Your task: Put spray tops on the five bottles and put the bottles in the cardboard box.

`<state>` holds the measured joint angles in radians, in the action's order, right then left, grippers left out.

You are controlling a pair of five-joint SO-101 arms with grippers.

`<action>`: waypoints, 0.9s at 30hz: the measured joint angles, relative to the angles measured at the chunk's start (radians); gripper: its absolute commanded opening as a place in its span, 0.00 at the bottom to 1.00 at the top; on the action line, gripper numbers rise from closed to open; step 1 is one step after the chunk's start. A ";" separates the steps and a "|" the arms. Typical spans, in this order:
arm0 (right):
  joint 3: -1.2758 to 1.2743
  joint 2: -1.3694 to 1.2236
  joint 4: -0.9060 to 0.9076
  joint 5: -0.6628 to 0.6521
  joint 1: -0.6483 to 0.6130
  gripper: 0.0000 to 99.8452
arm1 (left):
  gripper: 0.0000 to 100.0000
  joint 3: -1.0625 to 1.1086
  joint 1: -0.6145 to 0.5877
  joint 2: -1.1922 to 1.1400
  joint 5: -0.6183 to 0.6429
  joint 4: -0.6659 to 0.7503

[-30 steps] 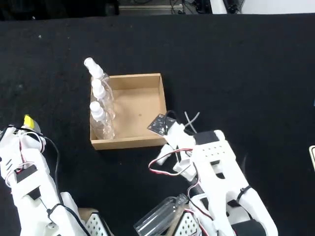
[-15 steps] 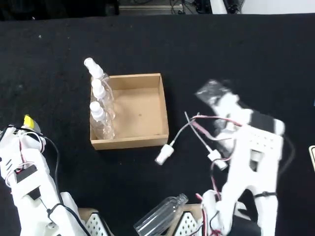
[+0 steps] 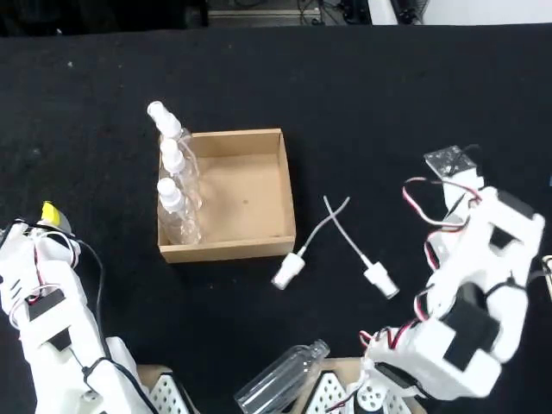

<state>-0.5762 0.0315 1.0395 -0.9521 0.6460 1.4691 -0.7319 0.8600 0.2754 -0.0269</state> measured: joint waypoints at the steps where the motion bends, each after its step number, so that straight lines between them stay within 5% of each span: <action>1: 0.029 -0.018 0.026 0.005 0.000 0.33 | 0.20 0.000 0.000 0.000 0.000 0.000; 12: 0.252 -0.127 0.301 0.153 0.006 0.33 | 0.20 0.000 0.000 0.000 0.000 0.000; 19: 0.252 -0.127 0.307 0.281 0.006 0.32 | 0.20 0.000 0.000 0.000 0.000 0.000; 27: 0.109 -0.127 0.135 0.288 -0.005 0.13 | 0.20 0.000 0.000 0.000 0.000 0.000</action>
<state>-0.4672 -0.0959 1.1745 -0.6636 0.6414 1.4691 -0.7319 0.8600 0.2754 -0.0269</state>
